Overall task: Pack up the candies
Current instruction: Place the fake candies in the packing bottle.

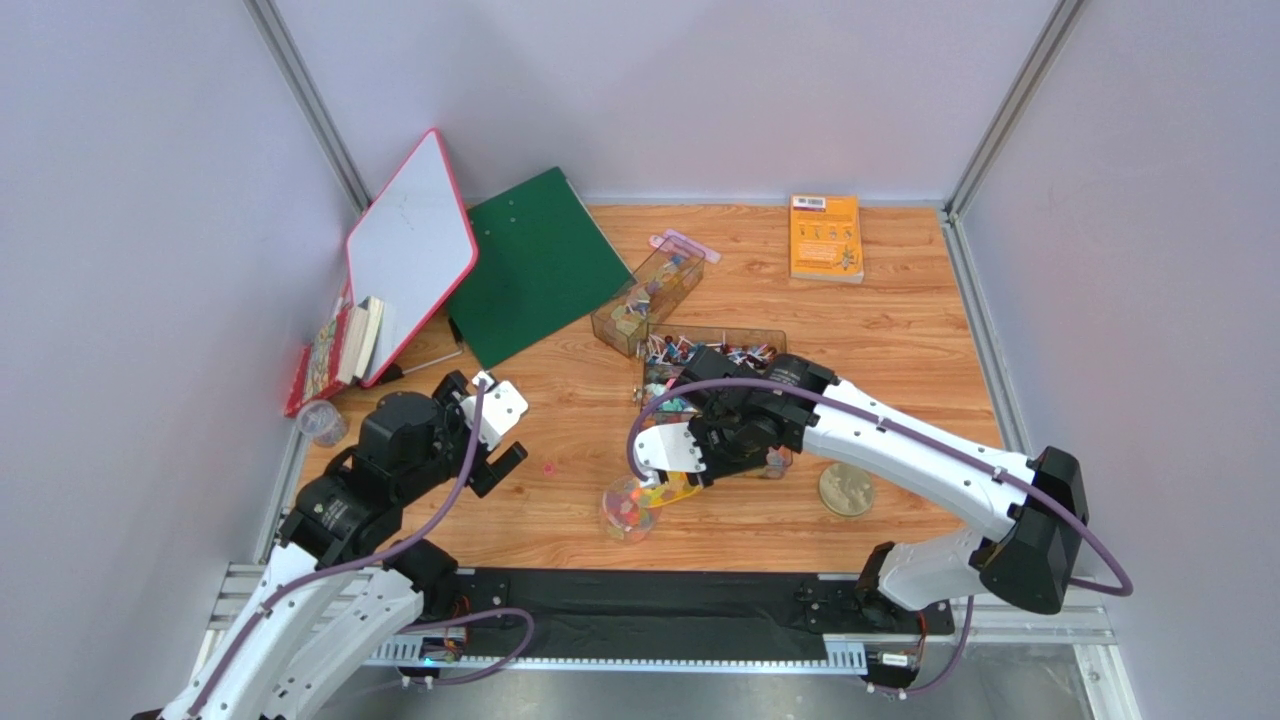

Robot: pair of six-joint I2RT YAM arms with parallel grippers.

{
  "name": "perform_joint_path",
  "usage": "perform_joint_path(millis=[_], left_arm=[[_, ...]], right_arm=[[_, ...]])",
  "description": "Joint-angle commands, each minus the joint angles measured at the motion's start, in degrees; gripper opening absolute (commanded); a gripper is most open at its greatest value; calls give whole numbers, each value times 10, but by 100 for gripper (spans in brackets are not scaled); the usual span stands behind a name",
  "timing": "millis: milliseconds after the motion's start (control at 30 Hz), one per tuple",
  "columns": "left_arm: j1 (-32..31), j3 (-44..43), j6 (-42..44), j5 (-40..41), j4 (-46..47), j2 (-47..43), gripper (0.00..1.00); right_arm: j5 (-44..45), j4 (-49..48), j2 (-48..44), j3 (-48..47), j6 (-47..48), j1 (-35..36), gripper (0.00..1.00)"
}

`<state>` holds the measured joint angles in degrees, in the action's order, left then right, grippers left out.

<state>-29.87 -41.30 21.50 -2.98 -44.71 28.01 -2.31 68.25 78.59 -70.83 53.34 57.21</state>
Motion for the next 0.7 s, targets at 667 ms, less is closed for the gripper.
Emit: perform_joint_path(millis=[667], left_arm=[[3, -5, -1, -32, 37, 22, 89]], right_arm=[[54, 24, -3, -54, -5, 20, 0]])
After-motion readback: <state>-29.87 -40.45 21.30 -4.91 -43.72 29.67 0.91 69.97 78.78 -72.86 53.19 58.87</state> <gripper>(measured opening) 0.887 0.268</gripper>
